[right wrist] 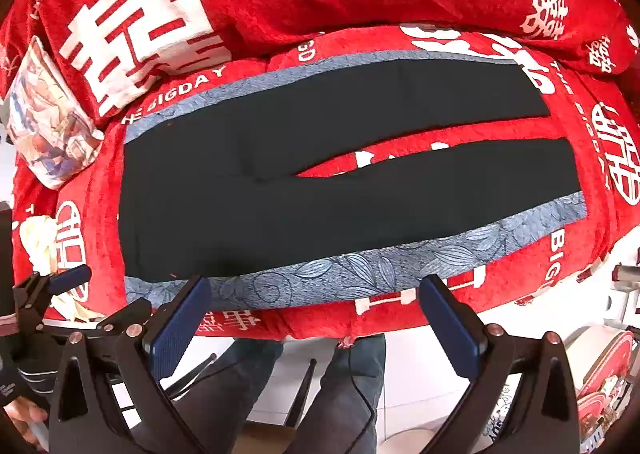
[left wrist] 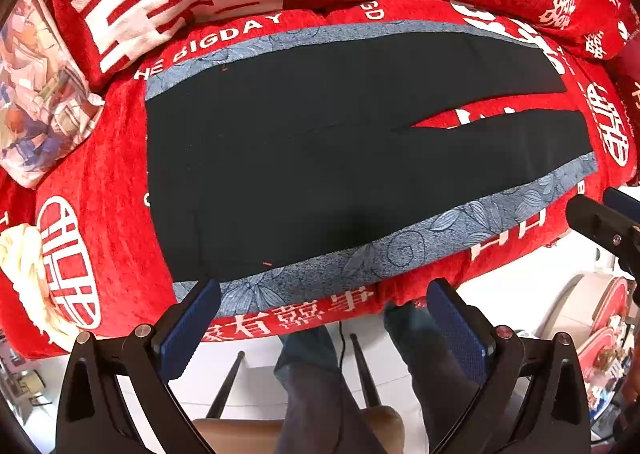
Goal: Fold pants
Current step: 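Move both grippers toward the waistband of the black trousers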
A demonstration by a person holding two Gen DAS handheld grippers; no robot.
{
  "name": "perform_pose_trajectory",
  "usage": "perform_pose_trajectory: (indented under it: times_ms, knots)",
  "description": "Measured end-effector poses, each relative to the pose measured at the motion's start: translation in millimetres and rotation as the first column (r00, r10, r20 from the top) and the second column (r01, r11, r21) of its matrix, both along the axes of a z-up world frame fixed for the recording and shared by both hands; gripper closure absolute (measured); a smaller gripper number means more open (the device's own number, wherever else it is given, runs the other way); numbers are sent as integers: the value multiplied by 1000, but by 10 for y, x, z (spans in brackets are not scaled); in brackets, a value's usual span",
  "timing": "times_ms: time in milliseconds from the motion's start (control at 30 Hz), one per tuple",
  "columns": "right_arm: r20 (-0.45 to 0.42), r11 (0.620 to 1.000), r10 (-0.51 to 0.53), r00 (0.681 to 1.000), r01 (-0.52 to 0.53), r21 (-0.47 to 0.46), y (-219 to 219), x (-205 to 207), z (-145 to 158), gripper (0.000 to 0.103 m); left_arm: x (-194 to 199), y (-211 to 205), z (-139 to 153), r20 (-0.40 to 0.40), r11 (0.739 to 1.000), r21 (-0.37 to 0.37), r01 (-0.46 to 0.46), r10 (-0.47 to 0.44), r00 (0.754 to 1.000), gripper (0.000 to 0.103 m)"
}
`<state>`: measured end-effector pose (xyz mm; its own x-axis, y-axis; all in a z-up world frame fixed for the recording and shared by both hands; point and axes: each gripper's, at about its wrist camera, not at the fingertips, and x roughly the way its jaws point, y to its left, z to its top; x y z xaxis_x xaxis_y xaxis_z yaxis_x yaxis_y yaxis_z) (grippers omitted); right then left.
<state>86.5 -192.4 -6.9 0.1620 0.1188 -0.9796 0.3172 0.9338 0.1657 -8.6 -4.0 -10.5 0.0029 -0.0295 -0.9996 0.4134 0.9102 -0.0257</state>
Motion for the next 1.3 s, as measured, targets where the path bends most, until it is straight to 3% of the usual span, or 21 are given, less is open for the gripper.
perform_pose_trajectory:
  times_ms: [333,1300]
  knots:
    - [-22,1000,-5,1000,4,-5,-25,-17,-34,0,2,27,-4,24,999,39,-13,12,1000,0]
    - [-38,999,-39,999,39,-2,-97,-100,-88,0,-9,-11,28,48,998,58,0,-3,999,0]
